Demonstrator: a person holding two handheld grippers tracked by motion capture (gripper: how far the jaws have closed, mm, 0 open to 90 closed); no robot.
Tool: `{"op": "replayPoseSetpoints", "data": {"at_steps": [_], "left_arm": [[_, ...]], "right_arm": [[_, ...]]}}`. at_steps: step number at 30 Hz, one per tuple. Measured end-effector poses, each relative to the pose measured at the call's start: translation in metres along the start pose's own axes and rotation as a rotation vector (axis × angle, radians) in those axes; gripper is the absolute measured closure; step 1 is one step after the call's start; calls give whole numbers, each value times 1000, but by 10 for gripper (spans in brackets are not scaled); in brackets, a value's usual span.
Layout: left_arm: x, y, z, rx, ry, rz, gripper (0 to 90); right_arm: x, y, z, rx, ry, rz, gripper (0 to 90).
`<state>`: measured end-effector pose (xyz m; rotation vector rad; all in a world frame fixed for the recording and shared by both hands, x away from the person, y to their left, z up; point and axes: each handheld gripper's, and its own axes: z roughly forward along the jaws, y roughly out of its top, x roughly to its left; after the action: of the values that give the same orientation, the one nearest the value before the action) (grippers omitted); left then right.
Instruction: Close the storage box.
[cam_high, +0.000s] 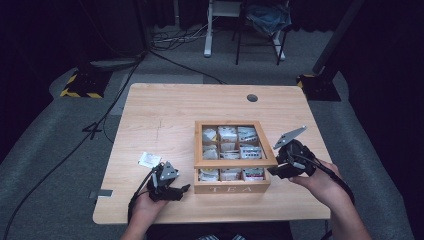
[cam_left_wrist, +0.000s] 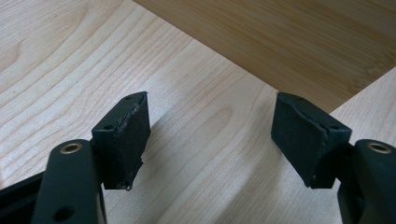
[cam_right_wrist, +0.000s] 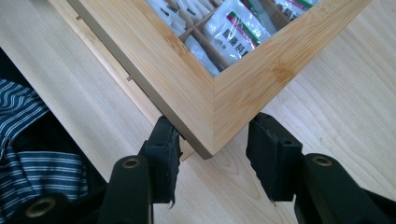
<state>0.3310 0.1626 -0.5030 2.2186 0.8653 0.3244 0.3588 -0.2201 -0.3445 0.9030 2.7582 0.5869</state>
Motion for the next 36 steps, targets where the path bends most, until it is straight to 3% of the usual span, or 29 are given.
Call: {"op": "replayPoseSetpoints", "data": {"at_steps": [24, 36], "left_arm": [[0, 0, 0, 1, -2, 2, 285], [1, 0, 0, 1, -2, 5, 284]], "right_arm": [[4, 0, 23, 155, 55, -49, 534], [3, 0, 32, 192, 71, -60, 526]]}}
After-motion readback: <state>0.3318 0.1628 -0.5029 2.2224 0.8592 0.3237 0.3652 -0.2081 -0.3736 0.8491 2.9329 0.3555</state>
